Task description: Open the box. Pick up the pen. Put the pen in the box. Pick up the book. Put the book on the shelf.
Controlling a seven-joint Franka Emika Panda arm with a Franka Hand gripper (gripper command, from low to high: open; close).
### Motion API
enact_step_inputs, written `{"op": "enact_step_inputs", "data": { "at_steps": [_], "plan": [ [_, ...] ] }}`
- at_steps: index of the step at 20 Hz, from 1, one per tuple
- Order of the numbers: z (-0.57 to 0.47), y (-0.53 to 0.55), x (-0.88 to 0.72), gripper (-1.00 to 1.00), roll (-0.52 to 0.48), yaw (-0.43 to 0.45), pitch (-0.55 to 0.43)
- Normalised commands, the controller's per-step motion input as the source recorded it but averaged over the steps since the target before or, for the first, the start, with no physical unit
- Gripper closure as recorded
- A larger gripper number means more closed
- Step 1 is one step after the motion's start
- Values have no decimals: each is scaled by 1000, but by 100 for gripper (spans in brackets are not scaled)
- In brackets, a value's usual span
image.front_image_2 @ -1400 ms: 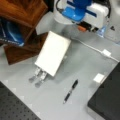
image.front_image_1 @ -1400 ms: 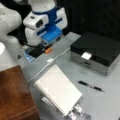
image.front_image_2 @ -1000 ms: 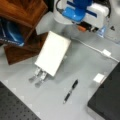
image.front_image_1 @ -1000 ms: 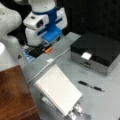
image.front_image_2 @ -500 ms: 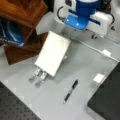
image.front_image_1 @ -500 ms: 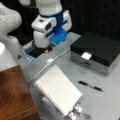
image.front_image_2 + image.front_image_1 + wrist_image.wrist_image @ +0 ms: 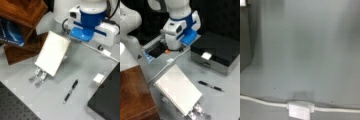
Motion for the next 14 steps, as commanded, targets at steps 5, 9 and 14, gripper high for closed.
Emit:
{"op": "enact_step_inputs", "data": {
  "at_steps": [5, 9, 14],
  "plan": [
    [-67, 242, 326, -100, 367, -39, 121],
    [-142, 192, 318, -100, 429, 91, 80],
    [-136, 145, 325, -100, 409, 118, 64]
  ]
}}
